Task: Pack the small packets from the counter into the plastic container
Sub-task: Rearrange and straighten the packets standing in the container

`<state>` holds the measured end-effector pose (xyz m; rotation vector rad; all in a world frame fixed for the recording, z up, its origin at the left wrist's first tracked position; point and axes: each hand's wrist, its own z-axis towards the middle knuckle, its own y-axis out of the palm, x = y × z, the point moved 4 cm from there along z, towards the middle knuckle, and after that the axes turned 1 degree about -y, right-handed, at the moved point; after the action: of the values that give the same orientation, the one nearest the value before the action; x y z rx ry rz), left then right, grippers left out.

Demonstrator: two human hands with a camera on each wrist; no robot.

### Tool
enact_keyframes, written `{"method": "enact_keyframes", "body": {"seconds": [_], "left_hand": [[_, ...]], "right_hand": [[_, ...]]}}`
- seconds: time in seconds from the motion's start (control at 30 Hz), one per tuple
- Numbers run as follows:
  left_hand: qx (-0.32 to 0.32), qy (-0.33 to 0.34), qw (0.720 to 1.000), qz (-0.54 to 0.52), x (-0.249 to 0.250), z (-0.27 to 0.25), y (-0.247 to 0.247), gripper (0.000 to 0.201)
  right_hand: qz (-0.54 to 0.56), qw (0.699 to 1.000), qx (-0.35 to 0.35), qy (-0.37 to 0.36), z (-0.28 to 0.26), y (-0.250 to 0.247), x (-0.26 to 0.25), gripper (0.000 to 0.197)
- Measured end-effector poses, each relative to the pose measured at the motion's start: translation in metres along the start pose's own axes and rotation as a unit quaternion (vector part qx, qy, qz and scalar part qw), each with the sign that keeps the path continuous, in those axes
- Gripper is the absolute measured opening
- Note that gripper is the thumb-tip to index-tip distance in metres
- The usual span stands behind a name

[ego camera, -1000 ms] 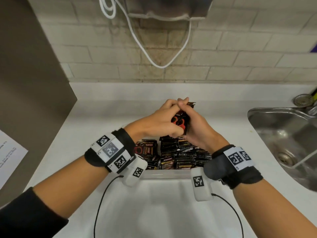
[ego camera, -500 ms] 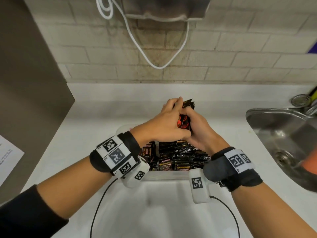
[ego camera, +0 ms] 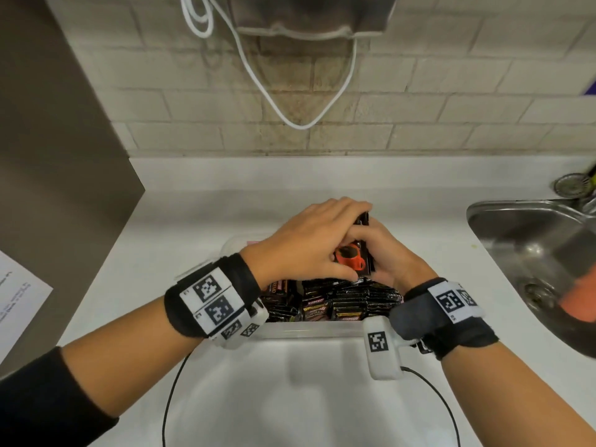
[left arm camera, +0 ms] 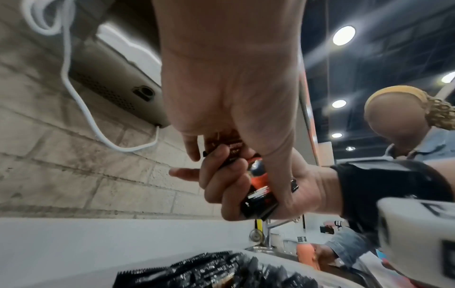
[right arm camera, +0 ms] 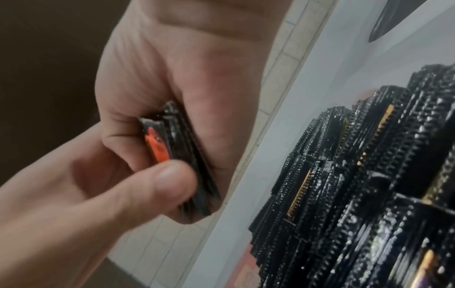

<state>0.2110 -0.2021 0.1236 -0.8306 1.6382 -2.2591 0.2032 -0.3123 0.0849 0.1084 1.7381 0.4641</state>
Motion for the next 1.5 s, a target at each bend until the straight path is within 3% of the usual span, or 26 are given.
{"method": "enact_keyframes", "body": {"seconds": [0.1, 0.37, 0.47, 0.6, 0.67, 0.8, 0.9, 0.97, 1.03, 1.07, 1.13, 1.27, 1.37, 1.43, 1.5], "left_hand": [[-0.041, 0.0, 0.999, -0.029, -0.002, -0.007, 0.001, 0.097], [-0.122, -0.035, 0.979, -0.162, -0.013, -0.014, -0.021, 0.036], [-0.128, -0.043, 0.971, -0.199, -0.014, -0.02, -0.018, 0.035], [-0.132, -0.078, 0.95, -0.273, -0.017, -0.026, -0.008, 0.042], [-0.136, -0.083, 0.95, -0.268, -0.02, -0.028, -0.005, 0.043], [-0.124, -0.074, 0.962, -0.231, -0.025, -0.032, -0.008, 0.045], [-0.107, -0.102, 0.961, -0.233, -0.037, -0.037, -0.014, 0.055], [-0.115, -0.135, 0.957, -0.229, -0.05, -0.043, -0.016, 0.038], [-0.118, -0.157, 0.952, -0.234, -0.06, -0.05, -0.018, 0.031], [-0.119, -0.164, 0.948, -0.245, -0.062, -0.053, -0.019, 0.031], [-0.123, -0.174, 0.938, -0.272, -0.063, -0.057, -0.021, 0.03], [-0.161, -0.195, 0.916, -0.312, -0.061, -0.06, -0.016, 0.03], [-0.206, -0.202, 0.893, -0.345, -0.058, -0.062, -0.007, 0.031], [-0.216, -0.199, 0.893, -0.342, -0.057, -0.063, -0.004, 0.033], [-0.219, -0.195, 0.895, -0.337, -0.056, -0.063, -0.001, 0.033]], "right_hand": [[-0.008, 1.0, -0.02, 0.012, -0.003, -0.002, 0.006, 0.02], [-0.051, 0.99, -0.127, 0.019, -0.01, 0.013, 0.01, 0.03], [-0.039, 0.989, -0.143, 0.021, -0.012, 0.019, 0.01, 0.037], [-0.066, 0.988, -0.132, 0.036, -0.009, 0.02, 0.015, 0.075], [-0.11, 0.989, -0.095, 0.032, -0.007, 0.017, 0.017, 0.082], [-0.24, 0.969, -0.034, -0.05, -0.005, 0.014, 0.018, 0.078], [-0.238, 0.968, -0.038, -0.073, -0.003, 0.012, 0.021, 0.065], [-0.241, 0.967, -0.014, -0.087, -0.002, 0.005, 0.021, 0.045], [-0.333, 0.938, 0.007, -0.1, -0.003, -0.005, 0.02, 0.036], [-0.408, 0.906, 0.005, -0.108, -0.004, -0.008, 0.02, 0.039], [-0.537, 0.836, -0.033, -0.106, -0.003, -0.011, 0.026, 0.054], [-0.629, 0.765, -0.106, -0.09, 0.0, -0.009, 0.045, 0.105], [-0.704, 0.697, -0.11, -0.082, 0.005, -0.012, 0.055, 0.118], [-0.726, 0.676, -0.103, -0.077, 0.008, -0.018, 0.057, 0.115], [-0.726, 0.678, -0.082, -0.082, 0.008, -0.023, 0.058, 0.109]]}}
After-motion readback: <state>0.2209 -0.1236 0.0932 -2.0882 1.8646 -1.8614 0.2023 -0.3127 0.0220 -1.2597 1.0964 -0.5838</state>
